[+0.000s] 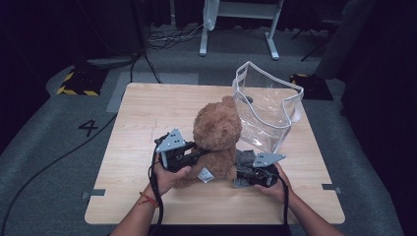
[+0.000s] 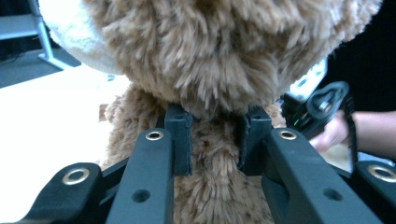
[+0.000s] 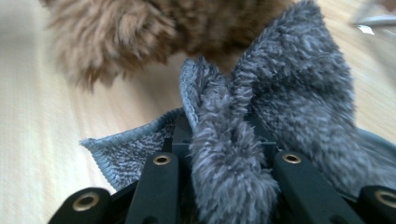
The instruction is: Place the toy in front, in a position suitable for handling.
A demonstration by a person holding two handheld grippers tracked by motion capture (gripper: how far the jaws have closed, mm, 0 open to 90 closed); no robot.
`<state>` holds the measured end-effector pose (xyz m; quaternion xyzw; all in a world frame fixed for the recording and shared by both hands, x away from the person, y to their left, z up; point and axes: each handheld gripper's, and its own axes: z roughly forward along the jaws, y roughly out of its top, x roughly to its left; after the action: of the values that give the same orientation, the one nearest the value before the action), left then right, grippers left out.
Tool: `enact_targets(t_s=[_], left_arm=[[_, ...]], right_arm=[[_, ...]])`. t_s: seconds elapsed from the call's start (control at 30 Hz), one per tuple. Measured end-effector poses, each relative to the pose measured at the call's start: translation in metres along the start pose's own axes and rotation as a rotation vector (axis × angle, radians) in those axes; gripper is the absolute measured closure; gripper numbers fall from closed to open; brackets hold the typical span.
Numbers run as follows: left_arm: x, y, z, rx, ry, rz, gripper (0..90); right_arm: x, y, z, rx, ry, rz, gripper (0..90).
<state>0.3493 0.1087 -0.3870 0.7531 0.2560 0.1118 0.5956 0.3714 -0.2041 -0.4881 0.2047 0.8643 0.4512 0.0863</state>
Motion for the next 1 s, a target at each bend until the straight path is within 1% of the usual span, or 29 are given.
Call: enact_targets(t_s=[0.03, 0.1, 0.13, 0.17, 0.2, 0.23, 0.3, 0.33, 0.37, 0.4, 0.43, 0.47, 0.53, 0.57, 0.6, 0.63, 0.67, 0.7, 0.73, 0.77, 0.8, 0.83, 0.93, 0.97, 1.0], left_arm=[[-0.001, 0.001, 0.001, -0.008, -0.003, 0.000, 71.8], [-0.003, 0.002, 0.004, -0.027, -0.018, 0.001, 72.5], [-0.003, 0.001, 0.006, -0.046, -0.024, -0.010, 72.9], [-0.002, 0.001, 0.008, -0.050, -0.025, -0.019, 73.3], [-0.002, 0.000, 0.010, -0.050, -0.018, -0.020, 73.5], [0.000, -0.001, 0.011, -0.047, -0.019, -0.023, 73.6], [0.006, -0.006, 0.012, -0.047, -0.015, -0.061, 73.9], [0.009, -0.007, 0.012, -0.045, -0.017, -0.080, 74.0], [0.013, -0.009, 0.010, -0.041, -0.008, -0.092, 74.0], [0.017, -0.011, 0.009, -0.034, -0.006, -0.112, 73.4], [0.022, -0.013, 0.007, -0.021, -0.013, -0.130, 72.5], [0.025, -0.015, 0.006, -0.008, -0.003, -0.141, 71.5], [0.027, -0.019, 0.004, 0.041, 0.031, -0.131, 67.1], [0.028, -0.021, 0.003, 0.064, 0.053, -0.140, 63.4], [0.028, -0.023, 0.002, 0.077, 0.074, -0.147, 59.9], [0.029, -0.024, 0.001, 0.100, 0.083, -0.154, 56.2], [0.030, -0.025, 0.000, 0.125, 0.106, -0.162, 48.5], [0.032, -0.027, -0.003, 0.160, 0.158, -0.173, 42.7], [0.034, -0.028, -0.005, 0.178, 0.193, -0.184, 35.8], [0.035, -0.029, -0.007, 0.190, 0.212, -0.185, 26.0], [0.036, -0.030, -0.009, 0.199, 0.227, -0.181, 23.2], [0.036, -0.032, -0.010, 0.212, 0.236, -0.172, 23.3], [0.038, -0.035, -0.010, 0.266, 0.286, -0.158, 22.2], [0.040, -0.036, -0.009, 0.277, 0.301, -0.168, 22.3], [0.042, -0.037, -0.008, 0.277, 0.300, -0.174, 24.2]], right_arm=[[0.002, 0.002, 0.002, -0.020, 0.024, -0.013, 72.2], [0.007, 0.007, 0.003, -0.037, 0.066, -0.028, 72.3], [0.011, 0.009, 0.003, -0.050, 0.085, -0.039, 72.3], [0.014, 0.010, 0.003, -0.073, 0.112, -0.045, 72.3], [0.017, 0.010, 0.002, -0.086, 0.137, -0.048, 72.3], [0.020, 0.009, 0.002, -0.094, 0.164, -0.056, 72.3], [0.023, 0.008, -0.002, -0.110, 0.216, -0.065, 72.4], [0.024, 0.007, -0.005, -0.125, 0.239, -0.067, 72.4], [0.025, 0.007, -0.008, -0.142, 0.262, -0.067, 72.5], [0.026, 0.007, -0.011, -0.158, 0.278, -0.065, 72.5], [0.026, 0.007, -0.014, -0.177, 0.290, -0.062, 72.6], [0.027, 0.007, -0.017, -0.192, 0.299, -0.066, 72.7], [0.028, 0.009, -0.024, -0.204, 0.296, -0.074, 72.7], [0.027, 0.009, -0.027, -0.220, 0.302, -0.071, 72.7], [0.027, 0.010, -0.029, -0.228, 0.303, -0.063, 72.7], [0.027, 0.011, -0.030, -0.228, 0.291, -0.061, 72.7], [0.027, 0.011, -0.030, -0.231, 0.284, -0.061, 72.7], [0.027, 0.011, -0.030, -0.238, 0.283, -0.060, 72.8], [0.028, 0.013, -0.029, -0.237, 0.278, -0.060, 72.8], [0.028, 0.014, -0.027, -0.231, 0.267, -0.063, 72.8], [0.029, 0.016, -0.026, -0.231, 0.264, -0.068, 72.8], [0.030, 0.017, -0.025, -0.233, 0.260, -0.069, 72.9], [0.031, 0.023, -0.017, -0.214, 0.229, -0.089, 72.8], [0.032, 0.024, -0.015, -0.209, 0.205, -0.093, 72.7], [0.032, 0.025, -0.014, -0.206, 0.177, -0.094, 72.3]])
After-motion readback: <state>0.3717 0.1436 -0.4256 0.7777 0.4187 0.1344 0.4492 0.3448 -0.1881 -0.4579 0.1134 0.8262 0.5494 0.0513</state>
